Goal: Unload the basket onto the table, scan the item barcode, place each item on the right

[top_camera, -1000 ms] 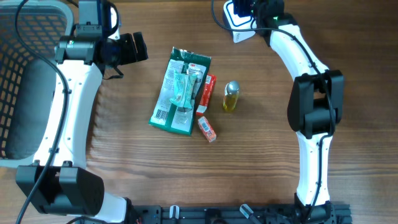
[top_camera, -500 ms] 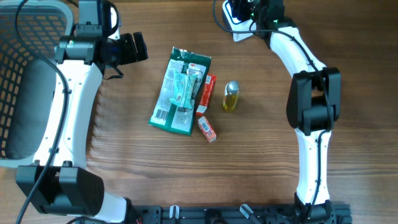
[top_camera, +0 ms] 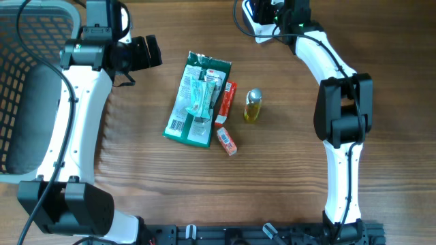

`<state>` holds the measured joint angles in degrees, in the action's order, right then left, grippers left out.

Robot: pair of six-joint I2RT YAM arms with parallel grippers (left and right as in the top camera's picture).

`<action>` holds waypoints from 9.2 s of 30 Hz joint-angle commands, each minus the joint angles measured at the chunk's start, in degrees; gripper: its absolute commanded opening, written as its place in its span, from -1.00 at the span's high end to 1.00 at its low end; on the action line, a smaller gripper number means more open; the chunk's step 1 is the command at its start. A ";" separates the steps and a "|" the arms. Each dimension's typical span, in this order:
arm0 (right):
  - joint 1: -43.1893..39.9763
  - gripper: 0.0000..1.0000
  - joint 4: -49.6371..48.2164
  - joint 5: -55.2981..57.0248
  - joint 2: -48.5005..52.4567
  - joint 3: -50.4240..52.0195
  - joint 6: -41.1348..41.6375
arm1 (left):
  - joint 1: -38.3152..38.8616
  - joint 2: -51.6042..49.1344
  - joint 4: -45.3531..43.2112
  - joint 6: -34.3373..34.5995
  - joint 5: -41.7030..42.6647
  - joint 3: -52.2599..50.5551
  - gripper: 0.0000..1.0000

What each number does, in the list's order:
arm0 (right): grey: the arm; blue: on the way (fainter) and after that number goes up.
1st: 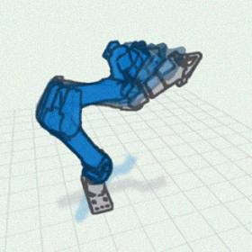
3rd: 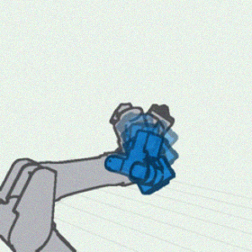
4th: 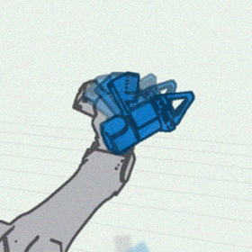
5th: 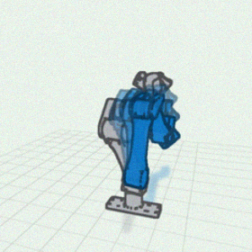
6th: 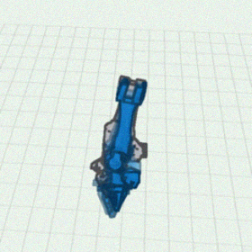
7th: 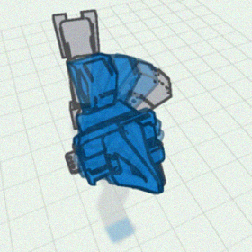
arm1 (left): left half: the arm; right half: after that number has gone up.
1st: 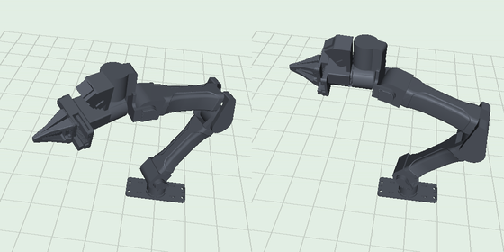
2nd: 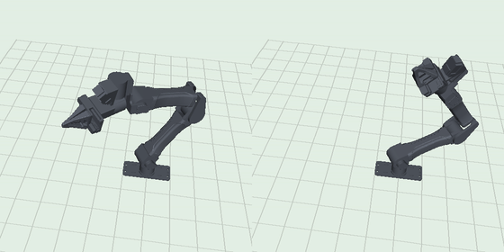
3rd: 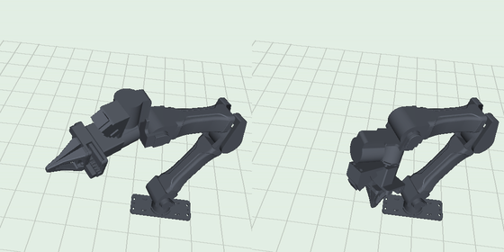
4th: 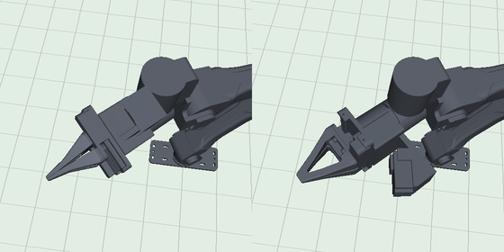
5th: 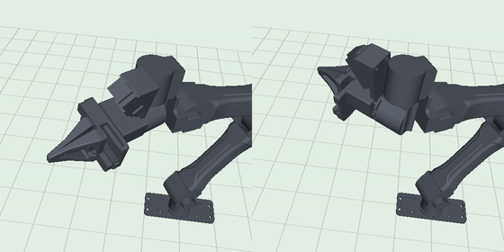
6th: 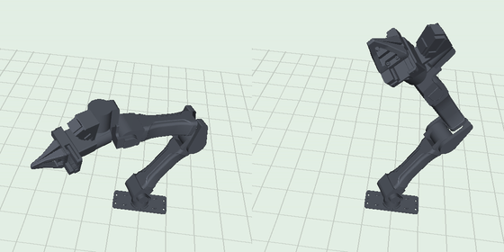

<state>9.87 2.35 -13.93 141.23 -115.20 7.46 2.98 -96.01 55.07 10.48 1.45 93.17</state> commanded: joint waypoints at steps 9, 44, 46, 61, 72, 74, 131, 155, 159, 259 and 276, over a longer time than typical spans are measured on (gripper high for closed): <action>-1.11 0.91 13.86 -0.02 -17.55 0.55 -2.58 | -0.26 -0.35 -0.15 -0.66 0.46 0.04 -1.00; -20.39 0.57 62.16 11.43 -27.32 34.71 4.74 | -0.26 -0.35 -0.15 -0.66 0.48 0.04 -1.00; -20.46 0.28 61.26 12.09 -27.32 35.63 4.72 | -0.26 -0.35 -0.15 -0.66 0.48 0.04 -1.00; -19.02 -0.99 68.28 10.97 -34.07 22.08 5.60 | -0.26 -0.35 -0.15 -0.66 0.48 0.04 -1.00; 0.66 -0.99 68.43 1.57 -46.36 20.26 12.44 | -0.26 -0.35 -0.15 -0.66 0.48 0.04 -1.00; 3.76 -0.99 66.73 -0.52 -46.03 21.20 13.05 | -0.26 -0.35 -0.15 -0.66 0.46 0.04 -1.00; 17.92 -0.80 51.01 17.00 -39.32 31.78 19.50 | -0.26 -0.35 -0.15 -0.66 0.48 0.04 -1.00; 20.50 -0.42 45.05 21.20 -39.30 36.15 18.64 | -0.26 -0.35 -0.15 -0.66 0.46 0.04 -1.00; 20.50 -0.42 43.67 22.56 -39.30 37.92 19.74 | -0.26 -0.35 -0.15 -0.66 0.48 0.04 -1.00; 15.47 0.53 67.34 -64.04 -53.29 39.91 -24.46 | -0.26 -0.35 -0.15 -0.68 0.46 0.04 -1.00; 15.47 0.53 60.94 -57.33 -53.29 39.91 -16.33 | -0.26 -0.35 -0.15 -0.66 0.48 0.04 -1.00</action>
<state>25.08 64.86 -72.77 88.60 -75.22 -13.30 2.98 -96.01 55.07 10.48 1.45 93.17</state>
